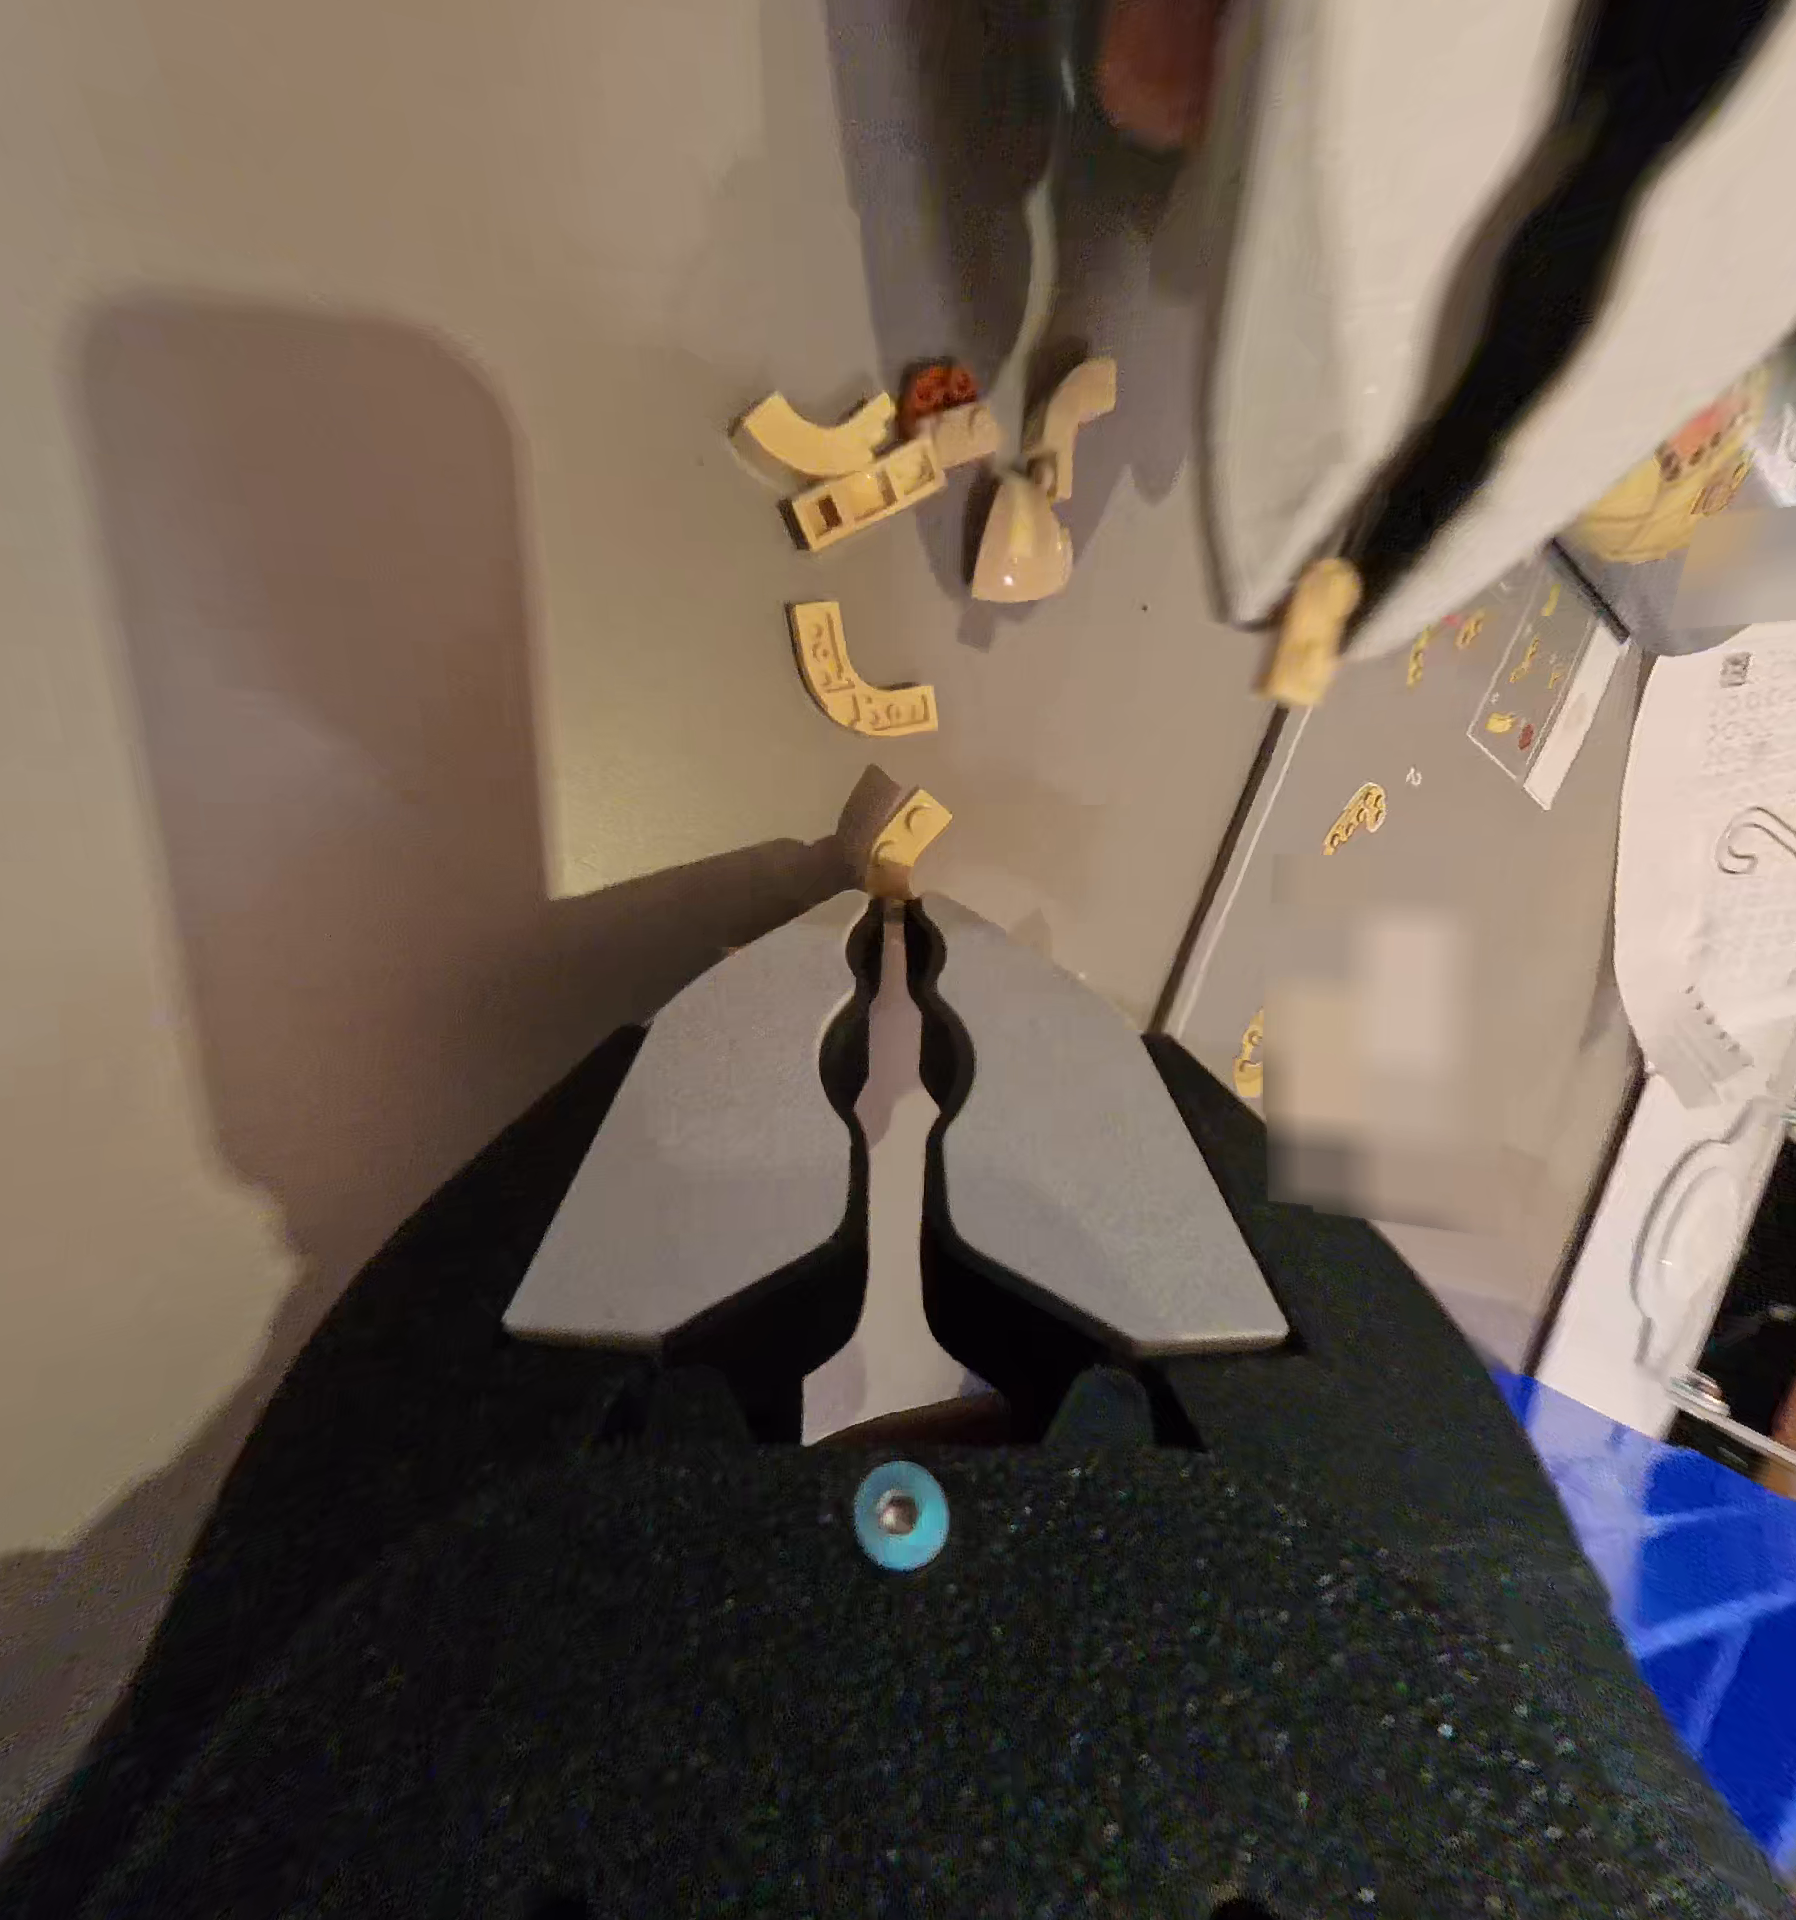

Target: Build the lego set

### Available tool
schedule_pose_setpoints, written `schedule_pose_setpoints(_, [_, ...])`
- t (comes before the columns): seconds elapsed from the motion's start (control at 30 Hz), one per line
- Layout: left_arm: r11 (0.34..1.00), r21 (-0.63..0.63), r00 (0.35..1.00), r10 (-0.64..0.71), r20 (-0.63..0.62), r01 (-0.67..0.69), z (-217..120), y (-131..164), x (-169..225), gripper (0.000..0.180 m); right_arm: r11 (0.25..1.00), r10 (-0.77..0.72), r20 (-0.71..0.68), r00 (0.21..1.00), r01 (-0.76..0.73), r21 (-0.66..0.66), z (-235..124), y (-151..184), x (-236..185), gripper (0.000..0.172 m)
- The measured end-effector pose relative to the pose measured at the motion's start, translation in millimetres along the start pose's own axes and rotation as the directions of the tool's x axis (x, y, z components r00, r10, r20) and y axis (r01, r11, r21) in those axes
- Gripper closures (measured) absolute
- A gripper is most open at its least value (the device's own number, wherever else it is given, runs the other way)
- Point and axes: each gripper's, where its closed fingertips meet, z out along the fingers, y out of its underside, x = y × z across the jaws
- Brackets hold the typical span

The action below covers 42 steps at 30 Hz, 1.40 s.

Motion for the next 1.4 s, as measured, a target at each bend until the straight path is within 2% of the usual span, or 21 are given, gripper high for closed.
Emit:
schedule_pose_setpoints(0.13, [0.978,-0.052,0.976,0.196,-0.096,-0.202,8.2,6.5,28.8,0.172,0.993,0.041,0.049,0.998,-0.046,0.109,-6.5,-10.7,-7.1,0.168])
schedule_pose_setpoints(0.27, [0.956,-0.062,0.954,0.278,-0.116,-0.287,14.6,5.0,42.1,0.172,0.978,0.074,0.073,0.995,-0.086,0.189,-13.6,-17.8,-9.4,0.168])
schedule_pose_setpoints(0.43, [0.945,-0.088,0.943,0.3,-0.142,-0.314,17.7,10.8,48.8,0.172,0.965,0.104,0.101,0.989,-0.125,0.232,-17.5,-23.1,-11.1,0.168])
schedule_pose_setpoints(0.87, [0.929,-0.152,0.936,0.316,-0.152,-0.338,20.7,23.8,50.6,0.169,0.954,0.083,0.063,0.995,-0.098,0.285,-20.2,-35.0,-9.5,0.169])
schedule_pose_setpoints(1.07, [0.92,-0.168,0.931,0.328,-0.159,-0.353,22.3,27.0,53.1,0.17,0.958,0.086,0.064,0.994,-0.1,0.269,-16.2,-34.1,-11.2,0.169])
schedule_pose_setpoints(1.27, [0.936,-0.128,0.94,0.31,-0.143,-0.328,22.7,18.0,54.2,0.167,0.959,0.11,0.06,0.992,-0.122,0.256,-13.6,-32.2,-9.1,0.169])
schedule_pose_setpoints(1.4, [0.933,-0.148,0.94,0.308,-0.147,-0.329,23.0,20.8,53.8,0.172,0.959,0.106,0.036,0.994,-0.112,0.26,-14.1,-33.1,-6.5,0.169])
